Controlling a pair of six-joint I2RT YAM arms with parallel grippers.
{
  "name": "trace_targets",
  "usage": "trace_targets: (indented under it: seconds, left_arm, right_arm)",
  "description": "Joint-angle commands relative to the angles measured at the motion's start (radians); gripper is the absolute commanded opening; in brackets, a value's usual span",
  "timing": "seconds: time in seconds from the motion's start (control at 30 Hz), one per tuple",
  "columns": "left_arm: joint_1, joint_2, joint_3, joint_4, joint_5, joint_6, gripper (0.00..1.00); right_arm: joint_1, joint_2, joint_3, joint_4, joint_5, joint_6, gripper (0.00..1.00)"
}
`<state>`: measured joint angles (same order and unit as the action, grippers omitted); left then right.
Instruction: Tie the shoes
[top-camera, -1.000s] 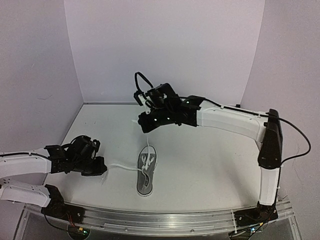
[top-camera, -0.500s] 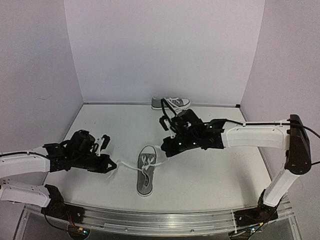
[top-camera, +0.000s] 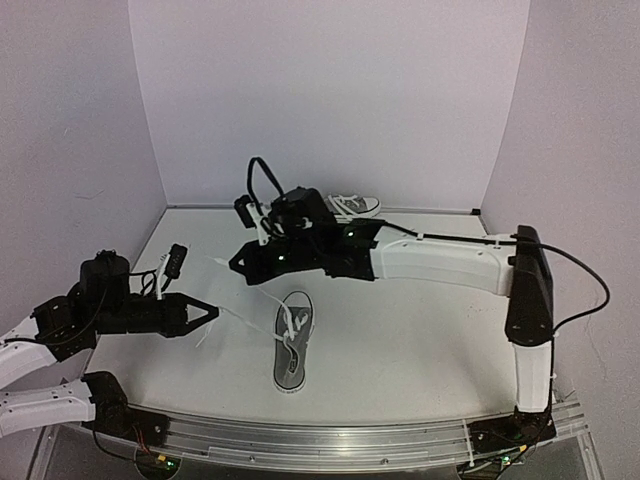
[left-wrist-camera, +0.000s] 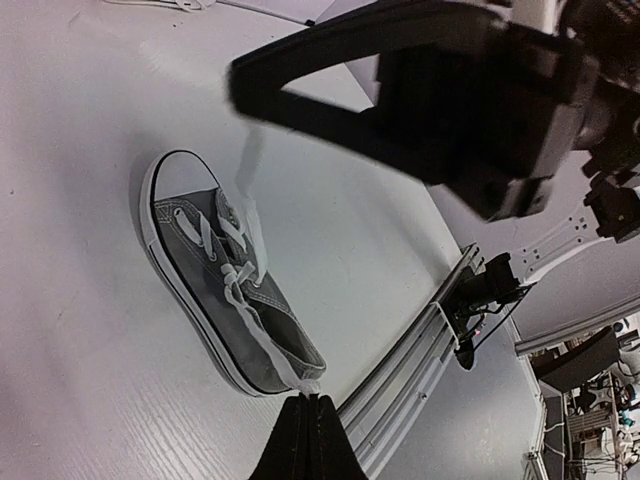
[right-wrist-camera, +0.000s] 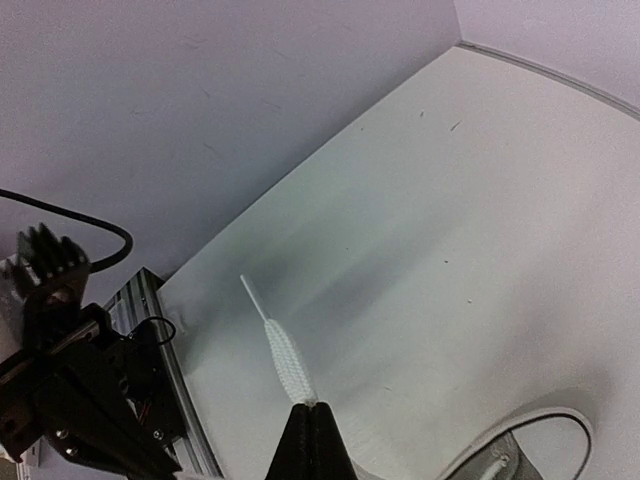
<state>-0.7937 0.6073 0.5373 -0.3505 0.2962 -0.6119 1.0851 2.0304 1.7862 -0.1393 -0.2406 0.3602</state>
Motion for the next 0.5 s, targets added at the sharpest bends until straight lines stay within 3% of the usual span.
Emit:
trace_targets:
  seconds: [0.0,0.07,0.23,0.3,0.47]
  left_arm:
    - [-0.006,-0.050,0.027,-0.100,-0.002,-0.017,0.00]
    - [-0.006,-0.050,0.025,-0.122,-0.010,-0.021,0.00]
    - [-0.006,-0.034,0.007,-0.134,-0.017,-0.028,0.00]
    - [-0.006,-0.019,0.001,-0.124,-0.014,-0.026,0.00]
    - [-0.006,0.046,0.007,-0.080,-0.020,-0.014,0.00]
  right_arm:
    - [0.017,0.138,0.125,0.002,-0.053,0.034,0.00]
    - [0.017,0.173,0.140,-0.003,-0.070,0.053,0.05]
    - [0.014,0.099,0.047,-0.014,-0.055,0.062,0.58]
    - [0.002,0.039,-0.009,-0.019,-0.037,0.061,0.63]
    - [-0.038,-0.082,-0.178,-0.034,-0.005,0.049,0.62]
